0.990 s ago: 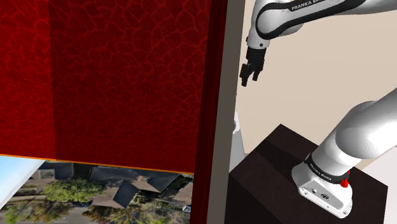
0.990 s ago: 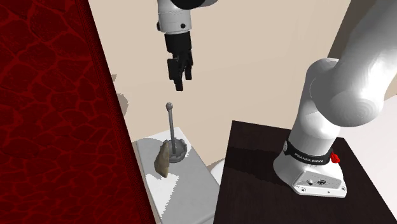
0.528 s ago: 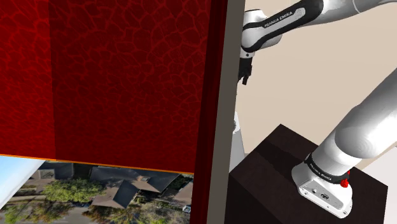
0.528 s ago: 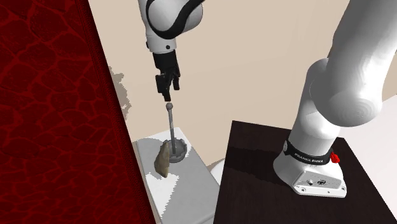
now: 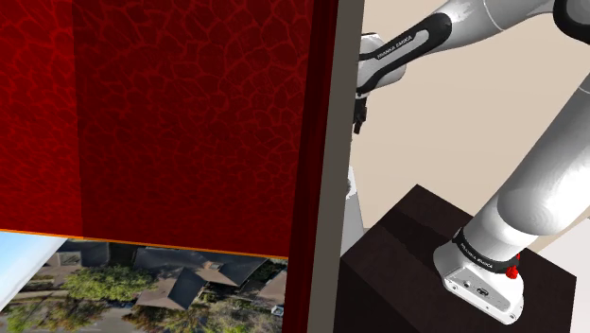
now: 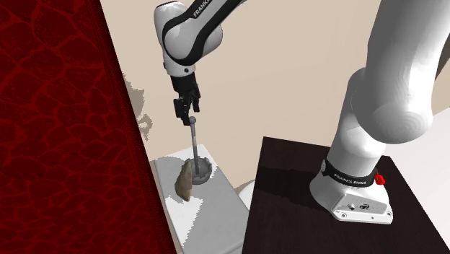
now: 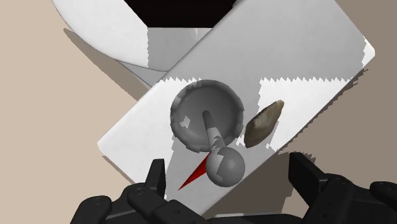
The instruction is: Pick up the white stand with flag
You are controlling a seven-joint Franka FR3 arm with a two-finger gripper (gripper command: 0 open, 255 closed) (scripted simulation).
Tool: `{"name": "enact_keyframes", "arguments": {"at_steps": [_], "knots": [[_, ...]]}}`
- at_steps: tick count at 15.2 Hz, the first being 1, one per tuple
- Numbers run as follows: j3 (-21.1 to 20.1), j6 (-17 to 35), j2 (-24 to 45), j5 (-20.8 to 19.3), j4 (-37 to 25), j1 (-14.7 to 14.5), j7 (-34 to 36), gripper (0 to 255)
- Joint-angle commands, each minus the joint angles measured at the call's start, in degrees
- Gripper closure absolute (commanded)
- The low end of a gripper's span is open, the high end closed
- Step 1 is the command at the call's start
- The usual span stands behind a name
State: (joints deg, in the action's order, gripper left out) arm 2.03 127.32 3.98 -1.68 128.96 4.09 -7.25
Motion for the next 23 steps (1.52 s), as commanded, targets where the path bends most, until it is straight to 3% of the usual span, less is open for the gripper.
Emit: {"name": "enact_keyframes", "arguments": {"at_steps": [1, 3, 4, 13, 23], "knots": [[0.01, 2.0, 1.45, 0.02, 0.52, 0.01, 0.01, 0], [0.01, 2.0, 1.44, 0.02, 0.52, 0.01, 0.01, 0], [0.03, 1.93, 1.4, 0.02, 0.49, 0.04, -0.05, 255], [0.01, 2.0, 1.45, 0.02, 0.52, 0.01, 0.01, 255], [-0.01, -5.49, -3.14, -0.01, -2.38, -0.03, -0.08, 255]]}}
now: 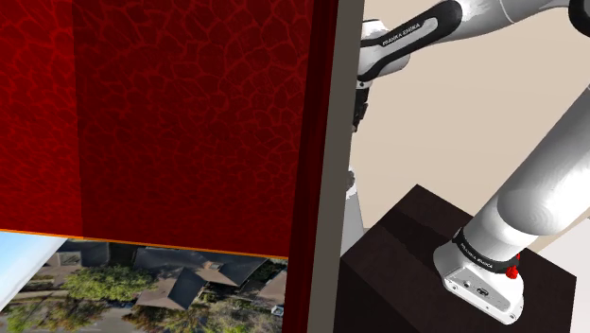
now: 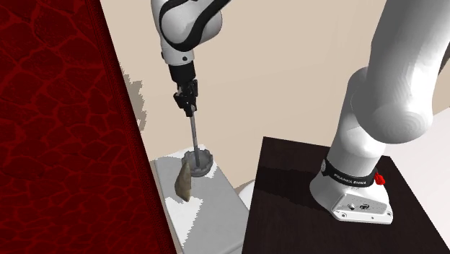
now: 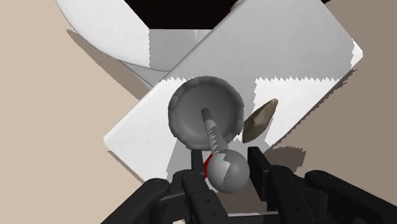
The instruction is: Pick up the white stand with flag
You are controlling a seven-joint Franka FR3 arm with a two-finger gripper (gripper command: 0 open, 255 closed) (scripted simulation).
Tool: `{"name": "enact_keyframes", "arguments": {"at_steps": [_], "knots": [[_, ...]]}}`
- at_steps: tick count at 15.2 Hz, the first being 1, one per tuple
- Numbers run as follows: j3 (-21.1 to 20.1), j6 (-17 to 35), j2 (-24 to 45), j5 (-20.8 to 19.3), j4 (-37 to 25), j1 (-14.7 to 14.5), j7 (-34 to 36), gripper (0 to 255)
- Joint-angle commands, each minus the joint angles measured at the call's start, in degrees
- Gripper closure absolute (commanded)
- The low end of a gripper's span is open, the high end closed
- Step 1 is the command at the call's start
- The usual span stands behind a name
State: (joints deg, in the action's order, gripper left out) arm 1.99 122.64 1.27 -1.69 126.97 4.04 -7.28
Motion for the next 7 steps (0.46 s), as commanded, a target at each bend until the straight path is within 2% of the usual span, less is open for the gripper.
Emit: {"name": "enact_keyframes", "arguments": {"at_steps": [1, 7], "knots": [[0.02, -1.56, -0.83, -0.01, -0.75, 0.02, -0.07, 255], [0.0, -4.7, -2.35, -0.01, -2.36, 0.01, -0.12, 255]]}}
